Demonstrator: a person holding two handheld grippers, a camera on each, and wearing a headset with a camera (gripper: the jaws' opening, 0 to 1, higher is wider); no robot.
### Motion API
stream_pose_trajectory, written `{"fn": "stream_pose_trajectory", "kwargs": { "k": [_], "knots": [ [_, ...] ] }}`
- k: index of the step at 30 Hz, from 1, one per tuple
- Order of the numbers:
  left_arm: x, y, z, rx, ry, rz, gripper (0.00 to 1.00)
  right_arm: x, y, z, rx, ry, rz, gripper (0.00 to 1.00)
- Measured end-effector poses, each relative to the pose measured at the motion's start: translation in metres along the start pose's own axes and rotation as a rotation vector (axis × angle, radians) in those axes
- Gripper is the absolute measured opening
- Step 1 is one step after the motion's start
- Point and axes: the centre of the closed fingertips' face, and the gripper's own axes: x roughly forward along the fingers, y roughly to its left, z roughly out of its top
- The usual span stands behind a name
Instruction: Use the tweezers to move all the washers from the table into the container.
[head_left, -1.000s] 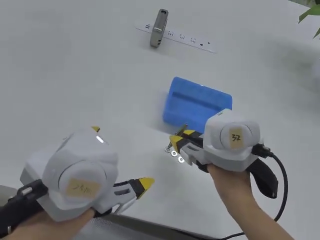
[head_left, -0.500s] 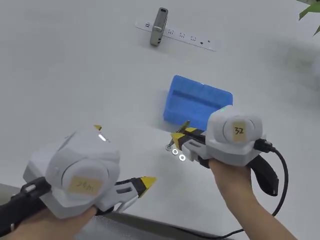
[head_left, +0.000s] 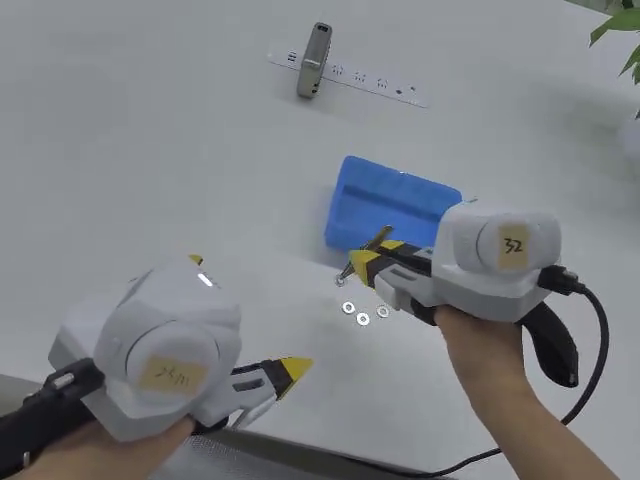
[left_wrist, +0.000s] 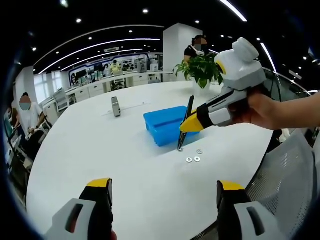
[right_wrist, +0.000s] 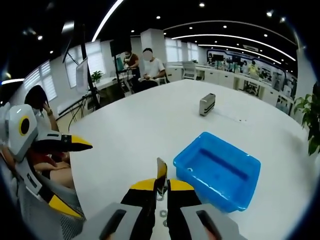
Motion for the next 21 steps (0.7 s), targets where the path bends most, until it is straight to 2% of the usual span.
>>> {"fn": "stream_pose_trajectory", "kwargs": {
  "k": [11,21],
  "knots": [
    [-0.001,0.002,0.002,-0.012,-0.011,0.007,0.87,-0.006,-0.001,0.027,-0.04,-0.046,0.0,0.03],
    [0.0,0.001,0.001,0.001,-0.002,0.005,0.87,-0.005,-0.019,0.044,-0.045,-0.084,-0.04,0.03]
  ]
}}
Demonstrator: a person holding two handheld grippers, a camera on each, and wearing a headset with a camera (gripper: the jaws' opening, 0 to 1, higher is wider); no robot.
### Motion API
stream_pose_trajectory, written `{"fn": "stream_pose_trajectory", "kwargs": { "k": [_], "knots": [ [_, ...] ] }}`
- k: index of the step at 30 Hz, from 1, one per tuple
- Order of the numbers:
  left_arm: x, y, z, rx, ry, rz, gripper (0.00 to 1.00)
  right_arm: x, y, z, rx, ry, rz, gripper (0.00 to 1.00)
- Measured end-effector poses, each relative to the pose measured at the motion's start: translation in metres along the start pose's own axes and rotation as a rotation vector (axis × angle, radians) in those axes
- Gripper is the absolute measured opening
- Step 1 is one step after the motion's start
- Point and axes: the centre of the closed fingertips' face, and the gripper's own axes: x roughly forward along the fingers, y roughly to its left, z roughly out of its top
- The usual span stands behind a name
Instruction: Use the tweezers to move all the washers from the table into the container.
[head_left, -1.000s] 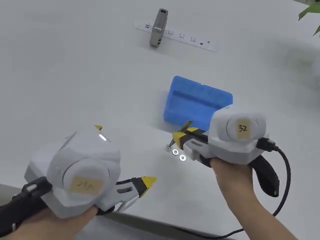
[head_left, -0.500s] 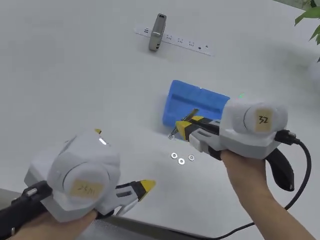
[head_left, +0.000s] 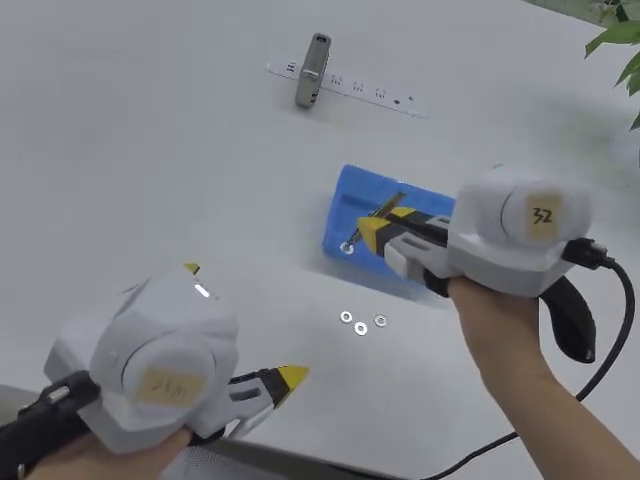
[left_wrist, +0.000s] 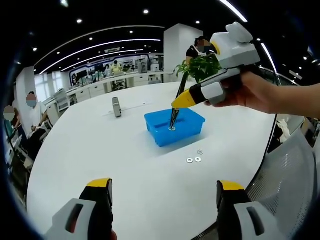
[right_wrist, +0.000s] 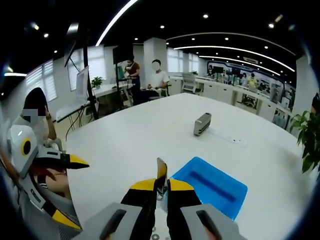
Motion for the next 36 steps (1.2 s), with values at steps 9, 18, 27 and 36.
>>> {"fn": "stream_pose_trajectory", "kwargs": {
  "k": [9,18,27,36],
  "knots": [
    [0.0,0.001,-0.001,-0.004,0.005,0.001,0.88,0.012,-0.022,0.013,-0.015,-0.028,-0.053,0.03],
    [0.0,0.001,-0.002,-0.001,0.012,0.003,0.88,0.036,-0.035,-0.009,-0.023,0.033,-0.086,0.03],
    [0.001,0.001,-0.002,0.001,0.014,0.006,0.88,0.05,-0.038,-0.035,-0.039,0.095,-0.112,0.03],
    [0.001,0.0,-0.003,0.005,0.021,0.003,0.87,0.054,-0.037,-0.046,-0.006,0.117,-0.096,0.03]
  ]
}}
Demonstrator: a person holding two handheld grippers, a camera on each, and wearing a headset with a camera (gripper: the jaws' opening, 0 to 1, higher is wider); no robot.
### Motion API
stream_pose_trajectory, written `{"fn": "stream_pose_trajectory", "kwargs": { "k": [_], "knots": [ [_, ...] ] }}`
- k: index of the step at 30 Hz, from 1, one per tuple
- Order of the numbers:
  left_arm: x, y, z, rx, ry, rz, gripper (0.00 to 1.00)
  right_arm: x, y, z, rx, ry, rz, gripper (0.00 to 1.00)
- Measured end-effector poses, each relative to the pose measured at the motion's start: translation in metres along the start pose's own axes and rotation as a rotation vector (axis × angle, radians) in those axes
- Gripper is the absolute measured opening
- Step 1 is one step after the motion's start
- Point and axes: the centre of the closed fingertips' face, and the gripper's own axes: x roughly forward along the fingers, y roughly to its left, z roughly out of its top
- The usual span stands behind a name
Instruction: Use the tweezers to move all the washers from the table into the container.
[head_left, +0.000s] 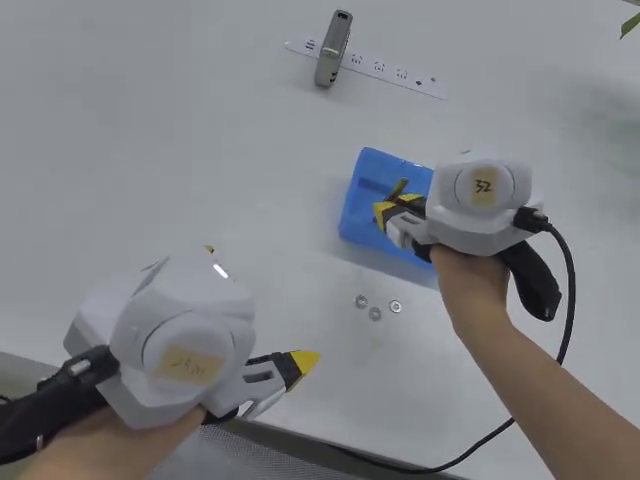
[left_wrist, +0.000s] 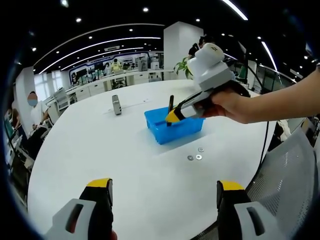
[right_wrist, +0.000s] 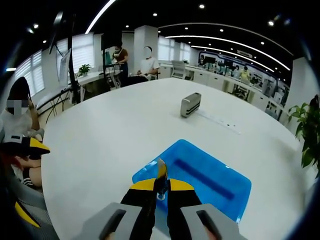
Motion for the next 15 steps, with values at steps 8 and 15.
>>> {"fn": "stream_pose_trajectory", "kwargs": {
  "k": [8,15],
  "knots": [
    [0.0008,0.0009,0.0,-0.003,-0.005,0.002,0.88,0.0004,0.0032,-0.0056,0.003,0.008,0.004,0.03],
    [0.0008,-0.0005,-0.0001,0.005,-0.002,-0.001,0.87,0.0004,0.0018,-0.0074,0.024,-0.007,-0.004,0.03]
  ]
}}
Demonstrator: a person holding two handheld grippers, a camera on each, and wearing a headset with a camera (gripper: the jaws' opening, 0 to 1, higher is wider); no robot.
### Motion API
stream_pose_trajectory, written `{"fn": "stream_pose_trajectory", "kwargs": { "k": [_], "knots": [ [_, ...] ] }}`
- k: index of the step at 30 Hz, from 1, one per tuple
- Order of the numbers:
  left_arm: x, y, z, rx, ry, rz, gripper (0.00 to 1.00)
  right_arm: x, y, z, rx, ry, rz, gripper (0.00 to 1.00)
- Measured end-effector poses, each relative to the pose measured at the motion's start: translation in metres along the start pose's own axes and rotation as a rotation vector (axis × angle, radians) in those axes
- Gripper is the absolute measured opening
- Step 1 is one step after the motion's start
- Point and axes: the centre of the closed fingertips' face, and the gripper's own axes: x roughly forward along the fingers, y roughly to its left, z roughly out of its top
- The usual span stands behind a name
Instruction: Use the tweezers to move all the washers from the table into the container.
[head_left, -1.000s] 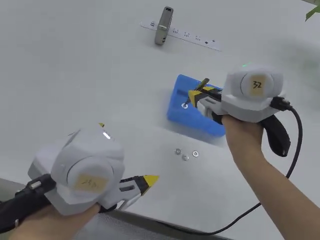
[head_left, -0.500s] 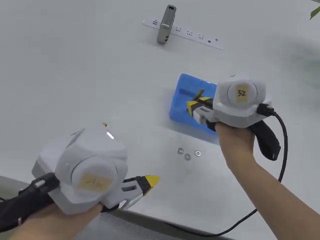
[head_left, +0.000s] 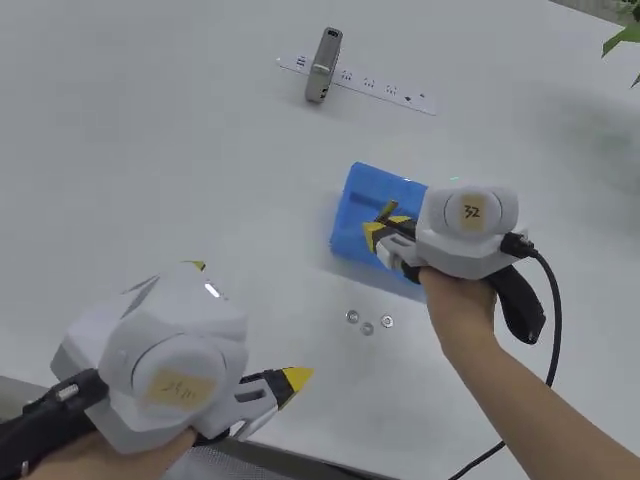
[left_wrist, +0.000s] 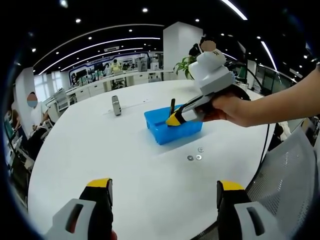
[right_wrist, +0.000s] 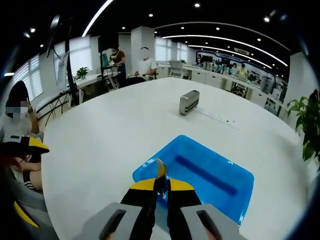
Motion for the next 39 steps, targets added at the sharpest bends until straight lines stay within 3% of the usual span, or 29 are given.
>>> {"fn": "stream_pose_trajectory", "kwargs": {
  "k": [3,11,20,24,32,39],
  "knots": [
    [0.0,0.0,0.001,0.007,-0.003,0.001,0.87,0.001,0.0,0.0,-0.015,-0.001,0.002,0.03],
    [-0.001,0.001,0.0,0.008,-0.001,0.007,0.87,0.001,-0.009,0.001,0.057,0.011,0.009,0.04],
    [-0.001,0.0,0.0,0.012,0.0,0.005,0.87,-0.01,-0.005,0.007,0.047,-0.012,0.005,0.05],
    [-0.001,0.001,0.0,0.015,-0.003,0.012,0.87,-0.02,-0.004,0.018,0.056,-0.046,0.008,0.04],
    [-0.001,0.001,0.001,0.015,-0.004,0.011,0.87,-0.049,-0.002,0.057,0.073,-0.158,0.005,0.04],
    [-0.002,0.002,0.002,0.011,-0.011,0.015,0.88,-0.067,0.004,0.074,0.088,-0.212,0.019,0.04]
  ]
}}
